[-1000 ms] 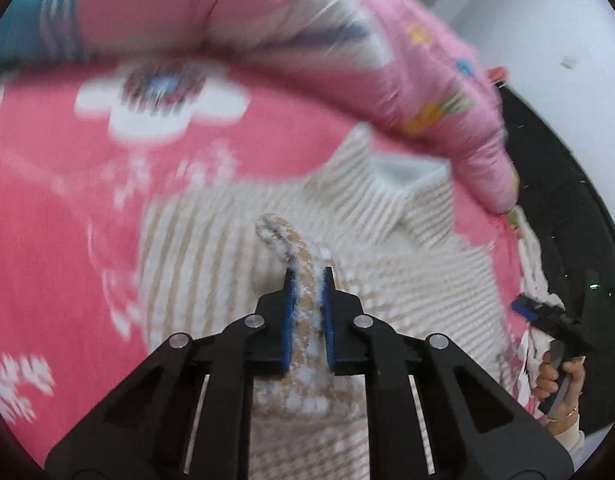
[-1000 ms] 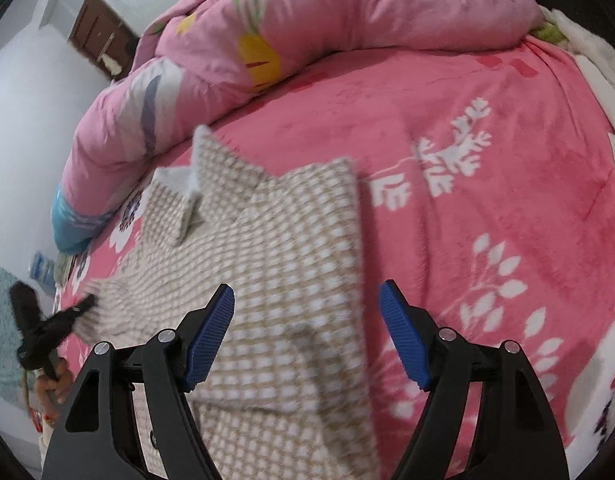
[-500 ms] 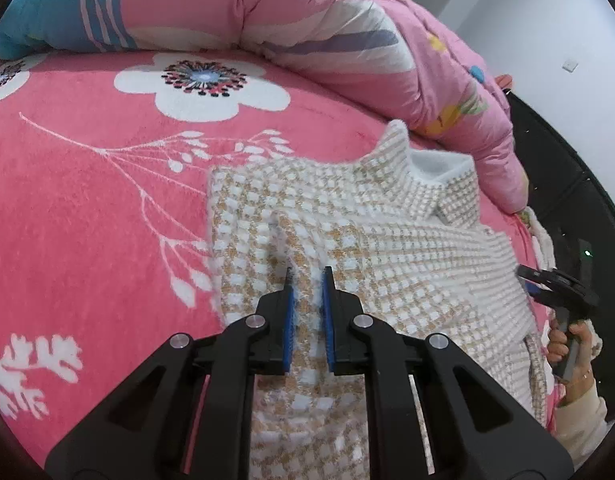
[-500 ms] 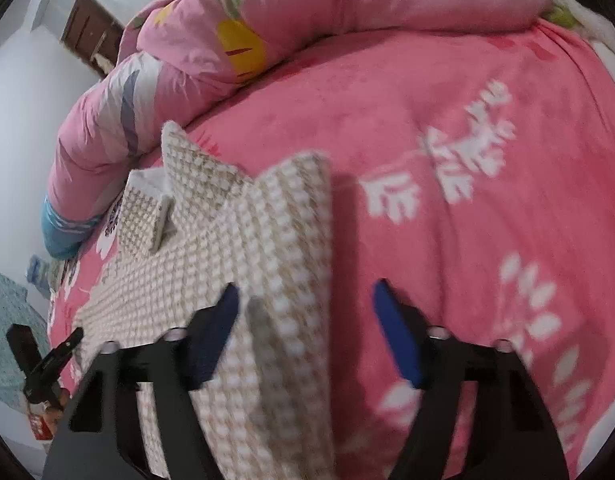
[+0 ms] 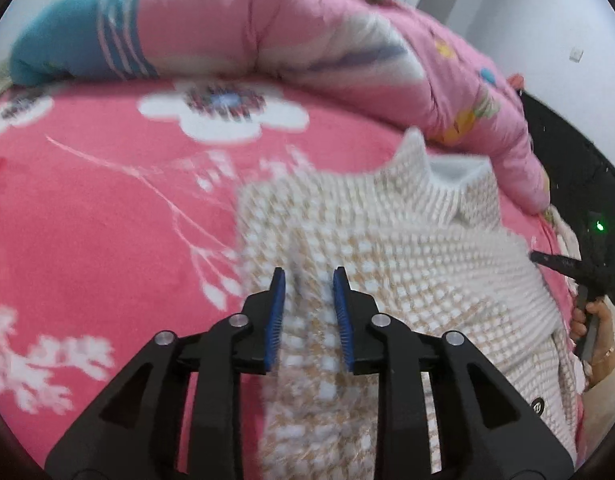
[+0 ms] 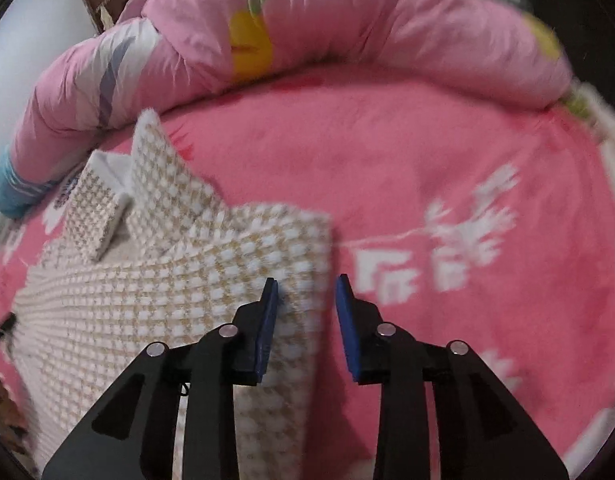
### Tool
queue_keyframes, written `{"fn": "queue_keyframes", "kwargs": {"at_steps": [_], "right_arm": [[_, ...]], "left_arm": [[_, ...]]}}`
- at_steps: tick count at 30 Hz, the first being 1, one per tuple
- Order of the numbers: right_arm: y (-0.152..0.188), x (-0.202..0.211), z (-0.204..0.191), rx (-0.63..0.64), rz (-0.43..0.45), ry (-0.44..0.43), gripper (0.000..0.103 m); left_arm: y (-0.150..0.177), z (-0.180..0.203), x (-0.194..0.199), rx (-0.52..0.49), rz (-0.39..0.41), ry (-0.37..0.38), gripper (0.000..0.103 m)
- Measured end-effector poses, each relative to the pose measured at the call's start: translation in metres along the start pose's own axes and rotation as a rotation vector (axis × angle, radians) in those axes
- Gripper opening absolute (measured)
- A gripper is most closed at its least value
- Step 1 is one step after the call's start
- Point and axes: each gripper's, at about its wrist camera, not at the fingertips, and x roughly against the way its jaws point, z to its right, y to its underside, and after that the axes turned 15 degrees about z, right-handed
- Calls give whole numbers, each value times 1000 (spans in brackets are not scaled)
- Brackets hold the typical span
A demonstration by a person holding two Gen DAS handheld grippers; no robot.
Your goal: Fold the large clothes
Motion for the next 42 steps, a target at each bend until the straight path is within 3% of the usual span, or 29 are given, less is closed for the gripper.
{"fn": "queue_keyframes", "kwargs": {"at_steps": [4,6,8,10,12,15,17,20,21,22,24,25,27,29,32,33,35,37,40,42], "right_arm": [[-3,55,-25,66,91,-107,50],[6,67,-46,107,67,-198,53],[21,63,-70,160,1,-273,54],[39,43,-85,216,-59,-234,54],[60,5,-88,240,-153,-173,57],[57,5,-89,241,-141,-174,57],[49,21,-94,235,-147,-138,57],[48,47,-117,294,-98,-216,60],[49,49,-124,313,-89,-232,64],[56,51,-136,334,-86,-253,74],[69,34,-147,357,-114,-227,85],[77,20,-149,358,-135,-198,89],[74,14,-144,312,-151,-215,90],[61,27,-135,249,-154,-199,89],[51,57,-111,233,-51,-153,89],[51,60,-102,219,-33,-111,89],[63,41,-71,143,-105,-56,90],[70,25,-56,76,-138,-124,90],[56,49,-58,67,-141,-81,90],[51,72,-66,60,-116,-119,90]], "left_arm": [[-16,20,27,-72,64,72,24],[-14,42,25,-111,27,129,24],[-4,59,9,-162,-42,116,24],[19,67,-25,-216,-155,18,24],[35,59,-44,-194,-196,-8,25],[30,53,-34,-137,-154,2,25],[22,57,-21,-150,-130,-1,24],[20,75,-2,-204,-87,65,28],[20,81,0,-218,-88,84,34],[24,91,-3,-239,-100,87,37],[43,101,-22,-287,-179,32,47],[53,102,-34,-313,-219,8,46],[62,105,-33,-353,-181,1,46],[54,103,-17,-323,-155,16,46],[44,90,2,-268,-117,23,52],[45,82,1,-257,-126,-7,55],[54,67,-15,-218,-189,-34,55],[55,67,-17,-214,-172,-28,55],[47,74,-1,-198,-165,-48,56],[44,77,14,-183,-152,-44,63]]}}
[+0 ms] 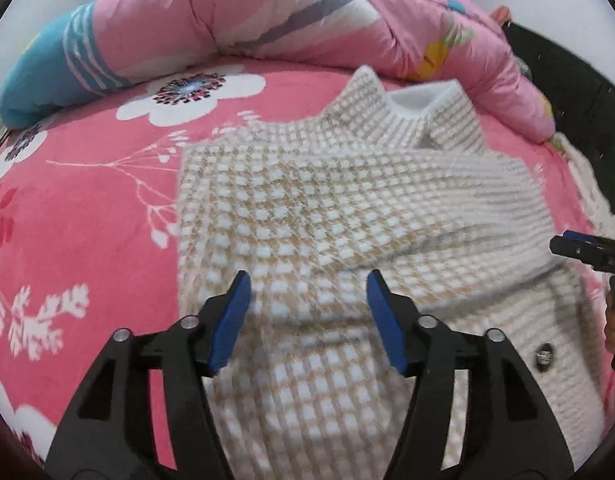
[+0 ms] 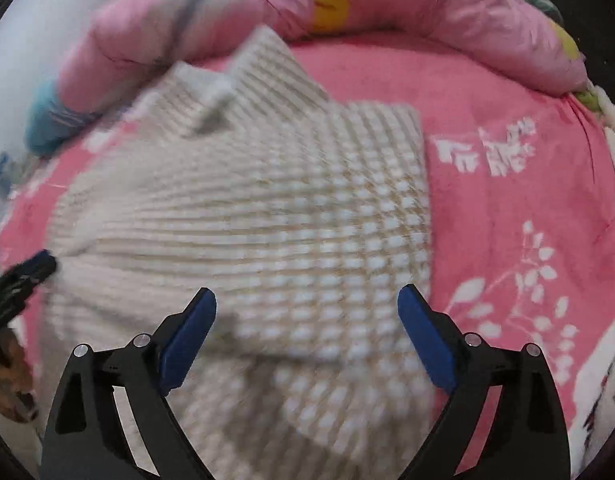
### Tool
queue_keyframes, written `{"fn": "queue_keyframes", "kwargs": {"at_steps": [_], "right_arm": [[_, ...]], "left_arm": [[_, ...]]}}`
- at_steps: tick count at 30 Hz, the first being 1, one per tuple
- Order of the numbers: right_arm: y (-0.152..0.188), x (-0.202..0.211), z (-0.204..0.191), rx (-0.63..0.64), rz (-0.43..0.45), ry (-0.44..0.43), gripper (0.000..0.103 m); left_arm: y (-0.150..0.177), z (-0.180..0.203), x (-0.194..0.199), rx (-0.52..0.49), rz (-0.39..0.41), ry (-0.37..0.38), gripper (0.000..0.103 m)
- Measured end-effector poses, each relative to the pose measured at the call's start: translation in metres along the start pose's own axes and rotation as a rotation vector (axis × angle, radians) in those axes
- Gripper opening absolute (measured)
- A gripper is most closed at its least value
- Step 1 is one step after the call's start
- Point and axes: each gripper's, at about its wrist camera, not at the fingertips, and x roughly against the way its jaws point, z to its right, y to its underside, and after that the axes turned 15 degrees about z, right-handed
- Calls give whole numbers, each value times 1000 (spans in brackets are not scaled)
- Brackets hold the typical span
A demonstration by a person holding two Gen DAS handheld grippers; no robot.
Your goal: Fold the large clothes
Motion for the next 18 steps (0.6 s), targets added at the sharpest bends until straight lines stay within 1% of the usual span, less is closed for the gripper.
{"fn": "queue_keyframes", "kwargs": {"at_steps": [2,5,7,8,9,10,11,13,15,18], "right_arm": [[0,35,-12,29,47,-18,90],[11,79,-25,63,89,-45,90],[23,107,-39,87,101,-71,94],[29,121,-39,100,107,-81,95],[37,131,-48,116,115,-92,96],[52,147,-57,139,126,-106,96],[63,157,-65,156,132,-113,96],[85,173,-77,181,133,-125,97],[104,184,-92,202,127,-139,97],[142,193,-114,240,113,-134,97]], "left_arm": [[1,5,22,-22,20,-26,67],[7,11,54,-49,39,-48,76],[17,19,81,-66,48,-44,81],[20,21,92,-72,52,-47,84],[24,24,100,-76,58,-49,85],[31,27,114,-81,61,-47,86],[37,30,125,-84,63,-46,89],[54,34,145,-89,56,-47,90],[71,38,163,-90,53,-56,90],[97,44,184,-89,53,-73,92]]}}
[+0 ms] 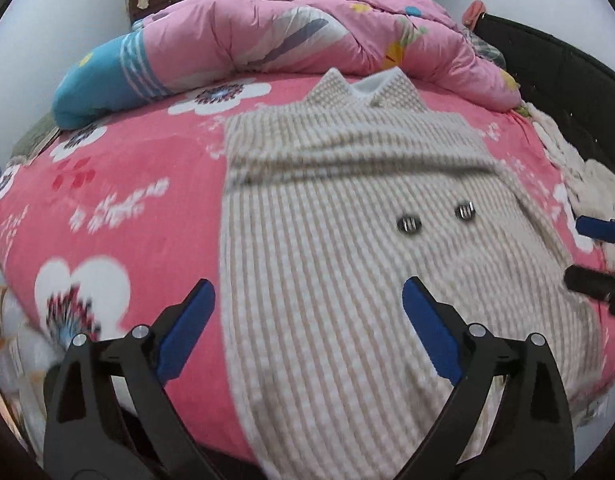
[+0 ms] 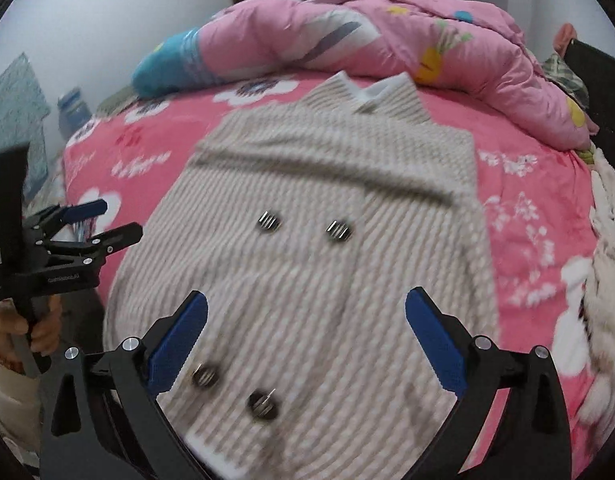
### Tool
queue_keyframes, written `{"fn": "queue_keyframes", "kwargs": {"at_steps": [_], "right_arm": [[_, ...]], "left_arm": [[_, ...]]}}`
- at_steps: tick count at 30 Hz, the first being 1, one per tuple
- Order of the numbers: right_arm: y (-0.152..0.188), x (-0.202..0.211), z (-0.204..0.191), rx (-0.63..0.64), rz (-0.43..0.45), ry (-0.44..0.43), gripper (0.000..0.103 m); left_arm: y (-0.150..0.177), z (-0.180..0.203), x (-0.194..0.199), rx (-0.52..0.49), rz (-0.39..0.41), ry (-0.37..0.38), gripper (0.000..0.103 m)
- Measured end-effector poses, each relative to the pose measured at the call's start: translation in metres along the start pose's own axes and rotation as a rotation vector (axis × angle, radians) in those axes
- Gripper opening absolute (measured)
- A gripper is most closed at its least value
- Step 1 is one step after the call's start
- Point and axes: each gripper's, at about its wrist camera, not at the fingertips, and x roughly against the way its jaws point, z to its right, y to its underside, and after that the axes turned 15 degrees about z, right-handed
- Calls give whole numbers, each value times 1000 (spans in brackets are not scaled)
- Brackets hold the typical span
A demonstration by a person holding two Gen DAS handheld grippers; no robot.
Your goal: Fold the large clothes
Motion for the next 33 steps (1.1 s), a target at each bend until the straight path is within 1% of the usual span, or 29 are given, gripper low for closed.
{"fn": "queue_keyframes", "kwargs": {"at_steps": [3,6,7,10,12,15,20,24,28,33], "right_arm": [[24,0,-20,23,-28,-6,97],[46,-7,-35,48,-54,10,97],[52,-11,-37,49,-69,18,97],[64,-23,-39,56,-91,44,97],[69,-28,-36,39,-104,38,97],[76,-36,-27,-15,-133,10,97],[79,-38,-22,-55,-141,-8,97],[73,-33,-19,-70,-119,-14,97],[64,-29,-10,-114,-90,-24,97],[61,-33,-4,-131,-91,-20,97]], "left_arm": [[30,11,9,-35,-29,-37,92],[47,16,6,-44,-41,-58,92],[53,18,2,-39,-58,-71,92],[66,18,-10,2,-95,-67,92],[72,18,-18,13,-123,-78,92],[77,19,-21,10,-114,-87,94],[80,18,-23,26,-111,-81,95],[80,17,-24,24,-113,-82,95],[80,16,-25,31,-125,-77,95],[77,14,-27,32,-135,-73,95]]}}
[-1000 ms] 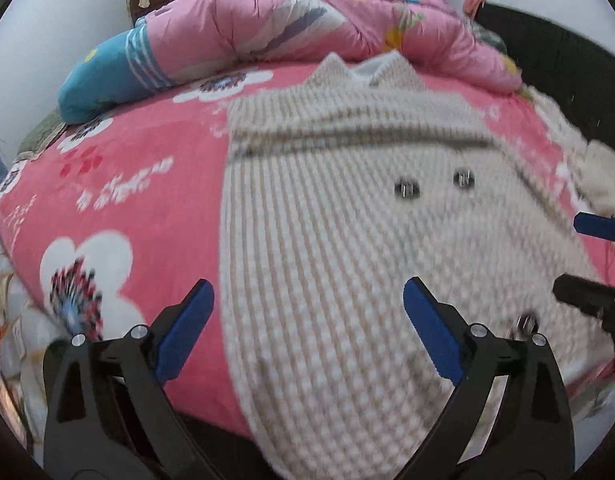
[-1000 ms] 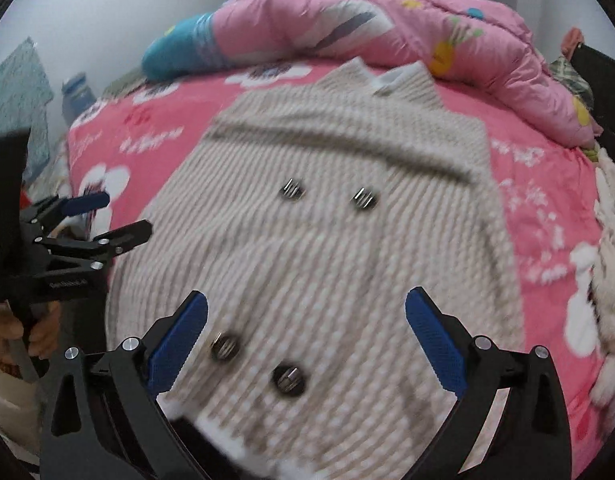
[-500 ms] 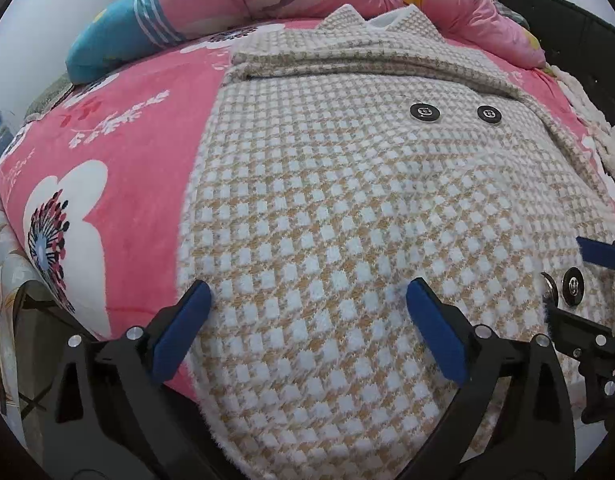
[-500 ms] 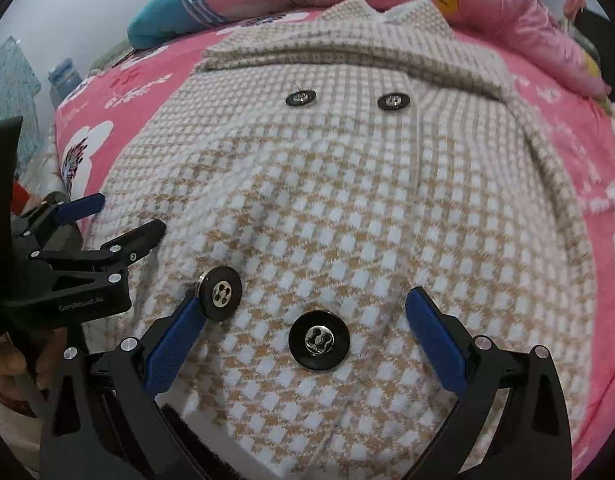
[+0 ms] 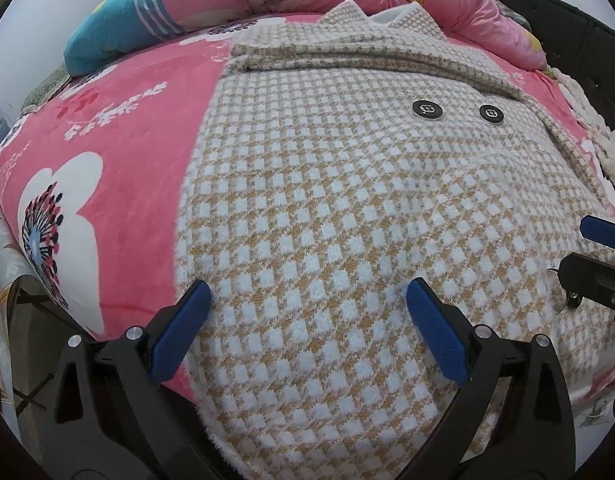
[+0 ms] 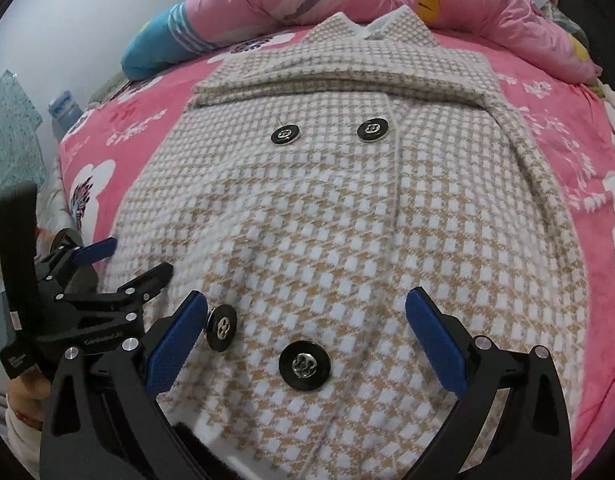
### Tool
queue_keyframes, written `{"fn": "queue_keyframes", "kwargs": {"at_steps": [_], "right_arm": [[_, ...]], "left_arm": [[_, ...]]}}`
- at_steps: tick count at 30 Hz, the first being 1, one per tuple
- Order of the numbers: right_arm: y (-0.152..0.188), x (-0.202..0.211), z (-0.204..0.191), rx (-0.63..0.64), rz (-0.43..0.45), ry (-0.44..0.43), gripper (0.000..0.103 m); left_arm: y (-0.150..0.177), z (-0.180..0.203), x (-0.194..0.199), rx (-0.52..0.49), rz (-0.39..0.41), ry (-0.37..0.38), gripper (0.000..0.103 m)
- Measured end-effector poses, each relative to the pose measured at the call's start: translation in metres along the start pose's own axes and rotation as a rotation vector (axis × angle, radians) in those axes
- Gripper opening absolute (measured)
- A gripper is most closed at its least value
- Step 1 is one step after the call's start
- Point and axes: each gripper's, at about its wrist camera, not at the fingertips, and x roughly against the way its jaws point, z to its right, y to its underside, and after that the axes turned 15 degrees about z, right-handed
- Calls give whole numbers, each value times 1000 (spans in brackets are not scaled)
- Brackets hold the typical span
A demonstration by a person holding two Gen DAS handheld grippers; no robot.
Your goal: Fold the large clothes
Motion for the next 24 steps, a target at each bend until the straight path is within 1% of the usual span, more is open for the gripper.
{"fn": "queue_keyframes", "kwargs": {"at_steps": [5,9,15,24], "right_arm": [[-1,-2,2,-13,-1,-7,97],[-4,1,3,-8,15,4,97],[-10,8,7,-29,47,-5,97],[-11,14,10,-38,61,-9,97]], "left_arm": [[-1,0,-2,0,-4,0,95],[-1,0,-2,-1,-4,0,95],[-1,0,-2,0,-4,0,95],[-1,-1,-2,1,-5,0,95]]}}
